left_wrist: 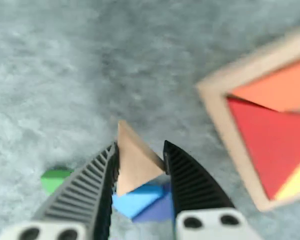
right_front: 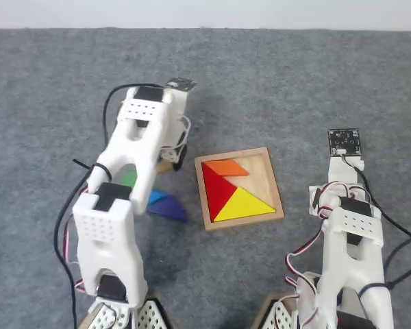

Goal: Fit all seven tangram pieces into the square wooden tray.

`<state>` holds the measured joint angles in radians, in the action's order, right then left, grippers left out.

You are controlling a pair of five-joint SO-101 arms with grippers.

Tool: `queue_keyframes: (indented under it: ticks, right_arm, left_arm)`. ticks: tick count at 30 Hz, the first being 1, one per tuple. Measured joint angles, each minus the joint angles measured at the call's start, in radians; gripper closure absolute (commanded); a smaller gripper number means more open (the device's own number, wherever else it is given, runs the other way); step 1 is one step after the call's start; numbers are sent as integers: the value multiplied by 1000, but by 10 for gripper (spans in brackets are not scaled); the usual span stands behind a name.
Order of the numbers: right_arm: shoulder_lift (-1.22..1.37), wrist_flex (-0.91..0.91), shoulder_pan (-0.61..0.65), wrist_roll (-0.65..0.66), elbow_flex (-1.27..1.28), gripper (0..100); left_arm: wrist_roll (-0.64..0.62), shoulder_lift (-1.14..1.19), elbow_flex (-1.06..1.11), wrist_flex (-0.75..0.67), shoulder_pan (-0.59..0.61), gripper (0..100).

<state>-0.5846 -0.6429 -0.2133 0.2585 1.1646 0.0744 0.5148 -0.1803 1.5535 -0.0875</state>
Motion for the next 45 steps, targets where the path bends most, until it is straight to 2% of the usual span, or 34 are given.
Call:
queue_keyframes:
  ticks: [5, 8, 12, 16, 21, 30, 32, 36, 45]
  right_arm:
    - [0, 0, 0, 0, 0, 990]
    - [0, 0, 0, 0, 0, 990]
    - [0, 0, 0, 0, 0, 989]
    - [0, 0, -41, 0, 0, 988]
    - [0, 0, -58, -6, 0, 987]
    - [0, 0, -63, -9, 0, 987]
    - [0, 0, -63, -9, 0, 987]
    - [0, 0, -63, -9, 0, 987]
    - [0, 0, -63, -9, 0, 987]
  left_arm:
    - [21, -163, -2, 72, -126, 987]
    - [144, -278, 51, 60, -242, 987]
    - [328, -382, 209, -95, -377, 987]
    - [505, -400, 345, -275, -410, 987]
    - [632, -358, 387, -408, -433, 986]
    - [749, -227, 388, -473, -500, 981]
    - [755, -218, 388, -473, -497, 946]
    - [753, -216, 388, -473, -497, 878]
    - [695, -216, 388, -473, -499, 872]
